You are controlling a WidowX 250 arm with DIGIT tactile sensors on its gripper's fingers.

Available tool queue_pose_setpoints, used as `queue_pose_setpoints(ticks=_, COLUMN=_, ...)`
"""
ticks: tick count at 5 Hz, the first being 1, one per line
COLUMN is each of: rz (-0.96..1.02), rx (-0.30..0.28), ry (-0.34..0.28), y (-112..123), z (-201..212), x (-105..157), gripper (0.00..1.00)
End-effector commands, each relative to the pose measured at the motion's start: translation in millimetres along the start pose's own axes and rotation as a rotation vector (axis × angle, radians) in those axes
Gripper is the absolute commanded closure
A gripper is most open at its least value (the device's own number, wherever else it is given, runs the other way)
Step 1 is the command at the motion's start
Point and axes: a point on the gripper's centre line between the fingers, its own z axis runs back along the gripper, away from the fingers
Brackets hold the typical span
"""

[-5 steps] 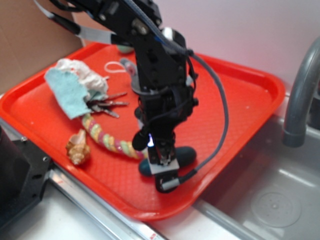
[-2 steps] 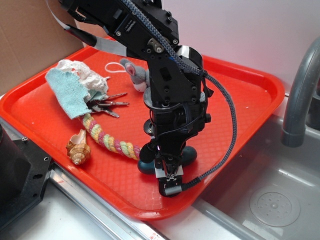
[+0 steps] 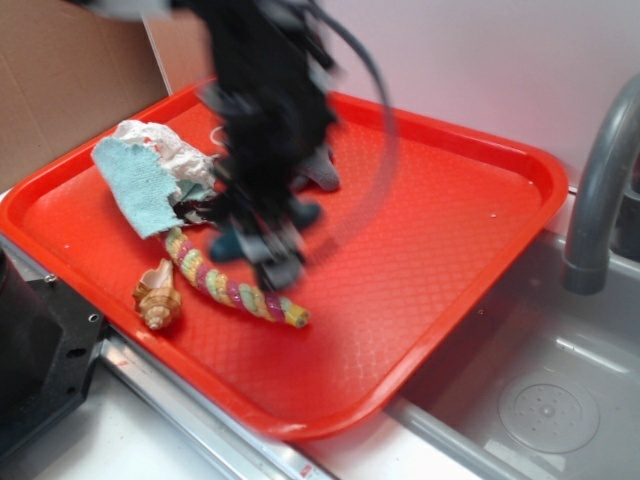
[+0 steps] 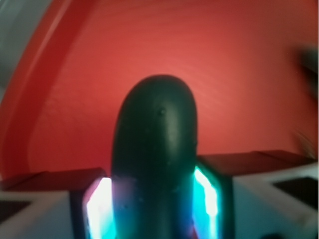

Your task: Grab the plastic pickle.

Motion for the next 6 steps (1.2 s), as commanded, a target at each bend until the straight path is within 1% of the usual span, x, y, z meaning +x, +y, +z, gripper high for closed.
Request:
queue_pose_setpoints(ticks=1, rz=0.455, rx=0.071, ry=-0.123, y=72.1, z=86.2, x=-56.4, gripper=1.00)
queue_pose_setpoints(ticks=2, rz=0.507, rx=0.099, ry=-0.103, y=87.6, z=97.7, x=-52.3, gripper=1.00)
queue_pose_setpoints(ticks=3, rz=0.552, rx=0.090, ry=-0.116, y=94.2, z=113.1, x=-46.2, gripper=1.00)
queue_pose_setpoints(ticks=4, rz=0.566, rx=0.075, ry=-0.092, y=93.9, z=113.7, x=-30.1, gripper=1.00)
queue_pose_setpoints(ticks=5, rz=0.526, rx=0.085, ry=-0.086, y=76.6, z=119.7, x=1.6, gripper=1.00)
queue_pose_setpoints(ticks=6, rz=0.506, rx=0.107, ry=-0.081, y=67.8, z=119.0, x=10.0, gripper=1.00)
